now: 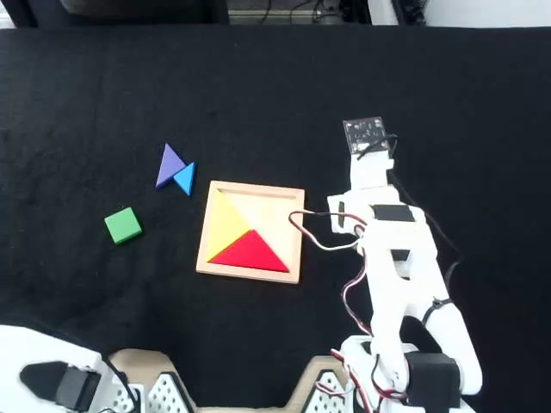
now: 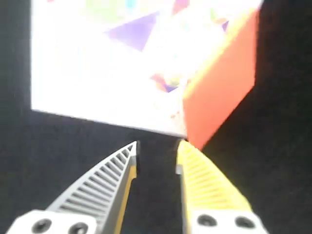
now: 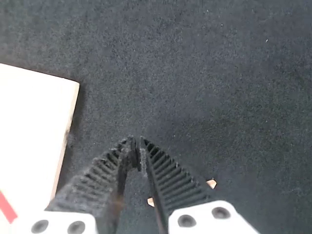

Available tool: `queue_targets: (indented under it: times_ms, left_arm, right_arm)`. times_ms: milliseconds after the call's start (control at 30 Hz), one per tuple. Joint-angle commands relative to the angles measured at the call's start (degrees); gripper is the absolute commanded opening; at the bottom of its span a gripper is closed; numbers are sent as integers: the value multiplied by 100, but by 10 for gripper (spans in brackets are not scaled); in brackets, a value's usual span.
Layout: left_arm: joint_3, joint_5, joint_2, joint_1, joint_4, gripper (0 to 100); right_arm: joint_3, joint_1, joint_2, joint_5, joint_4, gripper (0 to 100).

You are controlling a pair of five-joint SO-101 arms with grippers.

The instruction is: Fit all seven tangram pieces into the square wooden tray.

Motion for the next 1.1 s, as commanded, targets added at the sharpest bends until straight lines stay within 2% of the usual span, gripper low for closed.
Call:
queue_targets:
  times_ms: [0, 300, 733, 900, 1067]
  left_arm:
    - [-31, -26, 35, 426, 26, 112]
    - [-92, 343, -88, 1244, 642, 109]
    - [163, 1767, -114, 3116, 642, 109]
    - [-409, 1785, -721, 3002, 958, 109]
    - [-488, 1776, -1020, 2791, 791, 111]
  right_arm:
    - [-13, -88, -154, 35, -105, 11]
    - [-13, -88, -154, 35, -105, 11]
    - [-13, -88, -154, 35, -105, 11]
    - [-13, -88, -154, 35, -105, 11]
    - [-22, -88, -163, 220, -105, 11]
